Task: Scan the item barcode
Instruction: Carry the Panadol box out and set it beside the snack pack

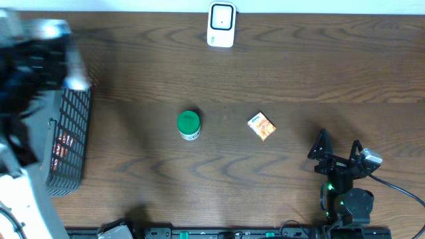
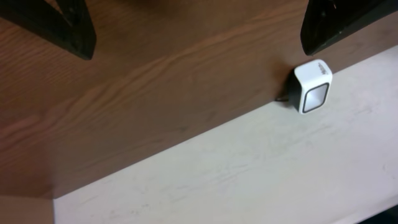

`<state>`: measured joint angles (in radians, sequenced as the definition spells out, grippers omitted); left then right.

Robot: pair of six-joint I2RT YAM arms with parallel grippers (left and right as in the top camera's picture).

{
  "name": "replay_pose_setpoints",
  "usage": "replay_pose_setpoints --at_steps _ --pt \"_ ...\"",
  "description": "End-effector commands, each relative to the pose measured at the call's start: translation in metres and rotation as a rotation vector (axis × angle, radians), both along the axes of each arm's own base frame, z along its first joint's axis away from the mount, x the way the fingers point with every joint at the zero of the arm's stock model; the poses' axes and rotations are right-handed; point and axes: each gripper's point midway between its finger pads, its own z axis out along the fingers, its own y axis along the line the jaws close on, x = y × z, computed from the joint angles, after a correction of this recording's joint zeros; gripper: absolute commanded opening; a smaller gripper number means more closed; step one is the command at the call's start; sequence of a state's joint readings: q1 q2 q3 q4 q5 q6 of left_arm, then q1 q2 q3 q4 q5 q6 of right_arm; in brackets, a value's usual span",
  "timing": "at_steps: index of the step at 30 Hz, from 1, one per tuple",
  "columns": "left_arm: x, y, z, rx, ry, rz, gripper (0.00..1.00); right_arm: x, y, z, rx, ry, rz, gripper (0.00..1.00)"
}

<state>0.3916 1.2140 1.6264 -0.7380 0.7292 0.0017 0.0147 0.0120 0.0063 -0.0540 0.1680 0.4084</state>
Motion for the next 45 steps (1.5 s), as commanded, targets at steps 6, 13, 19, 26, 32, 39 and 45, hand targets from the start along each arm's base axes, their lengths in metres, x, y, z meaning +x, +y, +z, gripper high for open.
replay_pose_setpoints --at_steps 6,13,19,26,32,39,45 --pt "0.006 -0.170 -0.066 0.002 0.236 -0.400 0.45 0.000 0.000 0.000 -0.013 0.001 0.002 0.99" --pt "0.028 -0.256 -0.187 0.105 0.569 -0.378 0.45 0.000 0.000 0.000 -0.013 0.001 0.002 0.99" --pt "0.050 -0.284 -0.288 0.073 0.810 -0.125 0.45 0.000 0.000 0.000 -0.013 0.001 0.002 0.99" --pt "0.047 -0.305 -0.383 -0.128 1.019 0.316 0.45 0.000 0.000 0.000 -0.013 0.001 0.002 0.99" --pt "0.038 -0.309 -0.400 -0.322 1.029 0.648 0.93 0.000 0.000 0.000 -0.013 0.001 0.002 0.99" --pt "0.064 -0.299 -0.337 -0.344 0.897 0.537 0.95 0.000 0.000 0.000 -0.013 0.001 0.002 0.99" --pt "0.087 -0.260 -0.198 -0.266 0.554 0.284 0.95 0.000 0.000 0.000 -0.013 0.001 0.002 0.99"
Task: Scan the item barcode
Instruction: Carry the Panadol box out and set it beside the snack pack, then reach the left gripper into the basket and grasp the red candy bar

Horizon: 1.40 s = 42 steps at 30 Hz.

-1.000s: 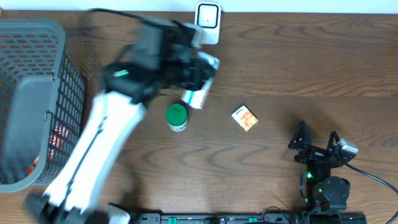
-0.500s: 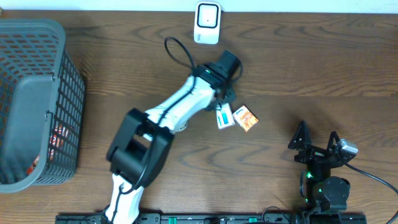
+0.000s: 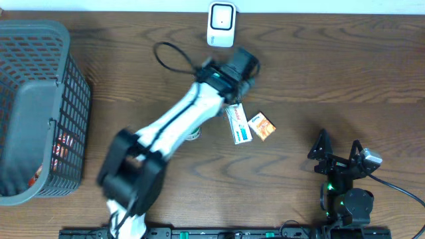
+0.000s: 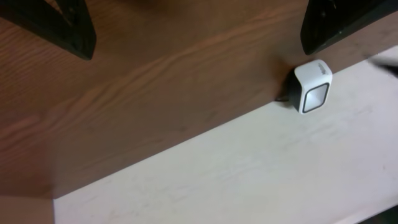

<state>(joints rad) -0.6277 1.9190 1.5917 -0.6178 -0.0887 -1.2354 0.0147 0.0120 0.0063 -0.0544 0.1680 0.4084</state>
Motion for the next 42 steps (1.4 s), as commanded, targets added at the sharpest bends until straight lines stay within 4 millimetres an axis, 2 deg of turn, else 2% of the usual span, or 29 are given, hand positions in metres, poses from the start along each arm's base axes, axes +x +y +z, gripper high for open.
replay_pose_setpoints --at_steps 1,3,5,6,8,10,12,13,14,16,19,22,26,31,35,42 --pt "0.013 0.043 0.134 0.097 -0.356 -0.173 0.95 0.000 0.000 0.000 -0.013 0.001 0.002 0.99" --pt "0.008 0.073 0.184 0.149 -0.484 -0.209 0.95 0.000 0.000 0.000 -0.013 0.001 0.002 0.99" --pt "-0.004 0.118 0.236 0.247 -0.614 -0.225 0.95 0.000 0.000 0.000 -0.013 0.001 0.002 0.99" --pt "-0.010 0.141 0.254 0.294 -0.657 -0.213 0.95 0.000 0.000 0.000 -0.013 0.001 0.002 0.99" --pt "-0.029 0.207 0.285 0.396 -0.698 -0.098 0.95 0.000 0.000 0.000 -0.013 0.001 0.002 0.99" --pt "-0.048 0.264 0.293 0.456 -0.671 0.040 0.95 0.000 0.000 0.000 -0.013 0.001 0.002 0.99" --pt "-0.073 0.332 0.284 0.504 -0.572 0.202 0.95 0.000 0.000 0.000 -0.013 0.001 0.002 0.99" --pt "-0.081 0.352 0.276 0.507 -0.524 0.250 0.95 0.000 0.000 0.000 -0.013 0.001 0.002 0.99" --pt "-0.094 0.382 0.257 0.493 -0.431 0.337 0.95 0.000 0.000 0.000 -0.013 0.001 0.002 0.99" --pt "-0.116 0.424 0.226 0.439 -0.282 0.515 0.95 0.000 0.000 0.000 -0.013 0.001 0.002 0.99" --pt "-0.144 0.465 0.178 0.320 -0.089 0.773 0.97 0.000 0.000 0.000 -0.013 0.001 0.002 0.99" --pt "-0.156 0.484 0.137 0.202 0.056 0.929 0.99 0.000 0.000 0.000 -0.013 0.001 0.002 0.99" --pt "-0.160 0.491 0.091 0.095 0.215 1.041 0.99 0.000 0.000 0.000 -0.013 0.001 0.002 0.99" --pt "-0.169 0.483 0.034 -0.025 0.417 1.248 0.99 0.000 0.000 0.000 -0.013 0.001 0.002 0.99" --pt "-0.188 0.467 -0.019 -0.110 0.581 1.498 0.99 0.000 0.000 0.000 -0.013 0.001 0.002 0.99" --pt "-0.184 0.470 -0.087 -0.119 0.608 1.536 0.99 0.000 0.000 0.000 -0.013 0.001 0.002 0.99"
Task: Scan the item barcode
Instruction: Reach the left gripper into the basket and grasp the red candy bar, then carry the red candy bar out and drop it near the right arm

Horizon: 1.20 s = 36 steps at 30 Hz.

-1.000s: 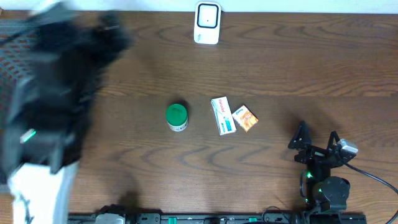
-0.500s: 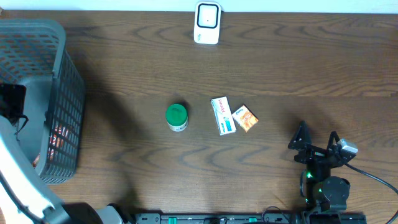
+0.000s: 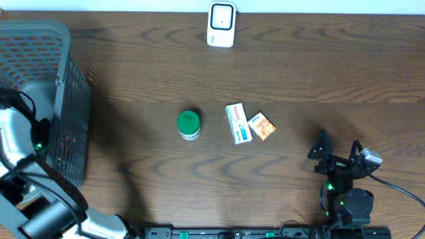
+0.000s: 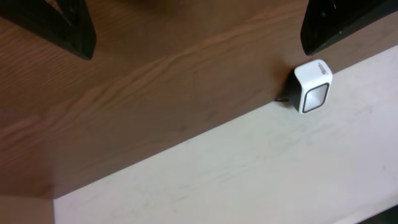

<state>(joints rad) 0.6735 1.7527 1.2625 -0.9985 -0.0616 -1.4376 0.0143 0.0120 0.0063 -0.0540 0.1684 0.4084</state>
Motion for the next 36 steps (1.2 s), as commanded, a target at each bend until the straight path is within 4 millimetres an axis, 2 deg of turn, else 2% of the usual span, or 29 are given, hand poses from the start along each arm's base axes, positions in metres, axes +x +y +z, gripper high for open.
replay_pose_setpoints --at_steps 1,6,8,11,15,19,21,23,25,27,29,30,32,34,35,36 --pt "-0.007 -0.006 -0.028 -0.025 0.036 0.083 0.99 0.000 0.000 0.000 -0.013 0.001 0.003 0.99" --pt "-0.001 -0.001 -0.050 -0.026 0.040 0.083 0.99 0.000 0.000 0.000 -0.013 0.001 0.003 0.99" --pt "-0.003 -0.003 -0.060 -0.044 0.066 0.083 0.75 0.000 0.000 0.000 -0.013 0.001 0.003 0.99" --pt "-0.009 -0.002 -0.071 -0.047 0.112 0.081 0.51 0.000 0.000 0.000 -0.013 0.001 0.003 0.99" --pt "-0.017 0.006 -0.076 -0.018 0.163 0.030 0.36 0.000 0.000 0.000 -0.013 0.001 0.003 0.99" --pt "-0.003 0.022 -0.059 -0.004 0.077 -0.035 0.28 0.000 0.000 0.000 -0.013 0.001 0.003 0.99" --pt "0.013 0.030 -0.038 -0.010 -0.027 -0.077 0.23 0.000 0.000 0.000 -0.013 0.001 0.003 0.99" --pt "0.033 0.038 -0.007 -0.008 -0.175 -0.114 0.22 0.000 0.000 0.000 -0.013 0.001 0.003 0.99" --pt "0.054 0.046 0.039 0.007 -0.362 -0.141 0.22 0.000 0.000 0.000 -0.013 0.001 0.003 0.99" --pt "0.076 0.050 0.098 0.045 -0.585 -0.194 0.22 0.000 0.000 0.000 -0.013 0.001 0.003 0.99" --pt "0.090 0.048 0.154 0.092 -0.776 -0.253 0.22 0.000 0.000 0.000 -0.013 0.001 0.003 0.99" --pt "0.094 0.044 0.188 0.132 -0.881 -0.296 0.22 0.000 0.000 0.000 -0.013 0.001 0.003 0.99" --pt "0.097 0.031 0.240 0.206 -1.022 -0.377 0.22 0.000 0.000 0.000 -0.013 0.001 0.003 0.99" --pt "0.096 0.010 0.282 0.263 -1.130 -0.465 0.22 0.000 0.000 0.000 -0.013 0.001 0.003 0.99" --pt "0.093 -0.008 0.302 0.288 -1.178 -0.527 0.22 0.000 0.000 0.000 -0.013 0.001 0.003 0.99" --pt "0.091 -0.023 0.315 0.300 -1.206 -0.581 0.22 0.000 0.000 0.000 -0.013 0.001 0.003 0.99"
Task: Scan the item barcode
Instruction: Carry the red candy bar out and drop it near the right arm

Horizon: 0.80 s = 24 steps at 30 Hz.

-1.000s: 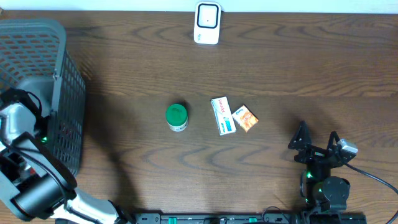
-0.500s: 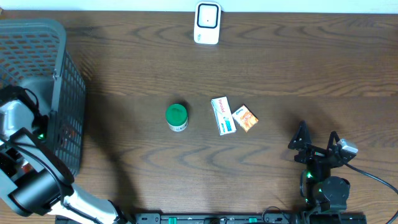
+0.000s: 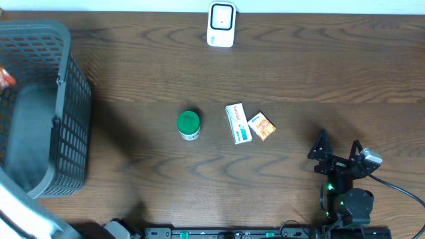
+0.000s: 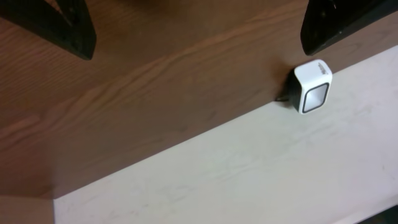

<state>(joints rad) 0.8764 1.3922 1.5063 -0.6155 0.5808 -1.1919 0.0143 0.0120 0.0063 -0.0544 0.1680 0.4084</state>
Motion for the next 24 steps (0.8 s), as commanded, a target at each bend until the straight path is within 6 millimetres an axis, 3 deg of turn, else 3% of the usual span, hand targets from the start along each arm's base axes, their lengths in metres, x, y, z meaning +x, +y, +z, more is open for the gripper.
replay_pose_setpoints --at_steps 1,3,6,9,12,14,19,24 --pt "0.002 -0.083 0.057 0.098 -0.162 -0.312 0.22 0.000 0.000 0.000 -0.013 0.001 0.002 0.99" --pt "0.001 -0.130 0.075 0.206 -0.205 -0.469 0.22 0.000 0.000 0.000 -0.013 0.001 0.002 0.99" --pt "-0.001 -0.212 0.086 0.410 -0.254 -0.766 0.23 0.000 0.000 0.000 -0.013 0.001 0.002 0.99" --pt "-0.012 -0.298 0.074 0.633 -0.286 -1.108 0.23 0.000 0.000 0.000 -0.013 0.001 0.002 0.99" --pt "-0.024 -0.356 0.042 0.820 -0.235 -1.361 0.24 0.000 0.000 0.000 -0.013 0.001 0.002 0.99" --pt "-0.033 -0.385 0.020 0.914 -0.207 -1.514 0.32 0.000 0.000 0.000 -0.013 0.001 0.002 0.99" --pt "-0.061 -0.454 -0.045 1.077 -0.164 -1.937 0.32 0.000 0.000 0.000 -0.013 0.001 0.002 0.99" --pt "-0.068 -0.495 -0.104 1.079 -0.066 -2.182 0.15 0.000 0.000 0.000 -0.013 0.001 0.002 0.99"
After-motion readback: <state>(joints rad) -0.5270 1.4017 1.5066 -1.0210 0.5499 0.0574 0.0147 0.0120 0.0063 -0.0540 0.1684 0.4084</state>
